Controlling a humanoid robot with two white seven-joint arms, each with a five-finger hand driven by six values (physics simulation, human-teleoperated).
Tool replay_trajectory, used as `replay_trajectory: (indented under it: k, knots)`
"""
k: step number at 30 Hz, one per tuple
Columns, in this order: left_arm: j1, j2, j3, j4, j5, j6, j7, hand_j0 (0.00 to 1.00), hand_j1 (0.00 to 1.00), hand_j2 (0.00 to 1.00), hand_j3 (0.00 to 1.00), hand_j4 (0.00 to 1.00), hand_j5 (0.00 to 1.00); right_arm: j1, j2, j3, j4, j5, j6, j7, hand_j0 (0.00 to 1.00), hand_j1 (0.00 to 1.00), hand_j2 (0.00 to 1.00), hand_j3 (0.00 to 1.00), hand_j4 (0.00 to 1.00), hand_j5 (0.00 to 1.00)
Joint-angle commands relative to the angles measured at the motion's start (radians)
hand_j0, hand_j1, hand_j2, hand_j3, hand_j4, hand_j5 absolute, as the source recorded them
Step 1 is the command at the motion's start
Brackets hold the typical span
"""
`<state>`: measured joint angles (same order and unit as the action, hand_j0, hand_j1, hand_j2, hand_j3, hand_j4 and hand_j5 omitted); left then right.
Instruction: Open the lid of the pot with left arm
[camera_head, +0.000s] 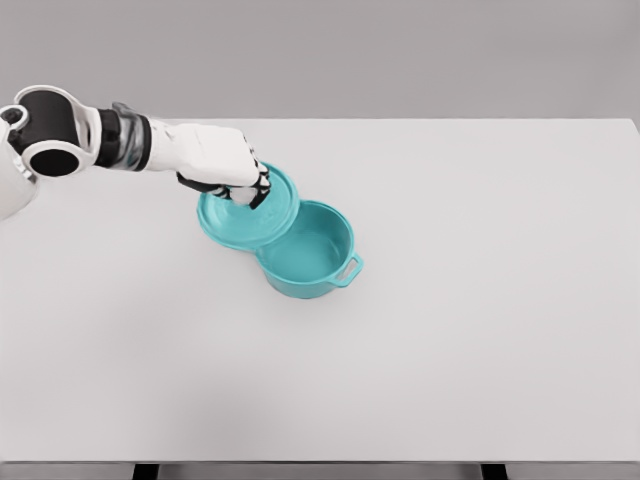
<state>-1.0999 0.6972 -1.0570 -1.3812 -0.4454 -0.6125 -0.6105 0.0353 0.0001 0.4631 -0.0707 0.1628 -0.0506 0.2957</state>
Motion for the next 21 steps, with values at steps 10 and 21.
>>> replay_trajectory:
  k: [10, 21]
  knots:
    - [0.018, 0.194, 0.006, 0.083, -0.029, 0.002, 0.0, 0.91, 0.91, 0.91, 0.91, 0.91, 0.91, 0.0, 0.0, 0.0, 0.0, 0.0, 0.0, 0.0, 1.0, 1.0, 1.0, 1.0, 1.0, 1.0]
    - [0.034, 0.153, 0.058, 0.533, 0.079, 0.002, 0.0, 1.0, 1.0, 1.0, 1.0, 1.0, 1.0, 0.0, 0.0, 0.0, 0.0, 0.0, 0.0, 0.0, 1.0, 1.0, 1.0, 1.0, 1.0, 1.0]
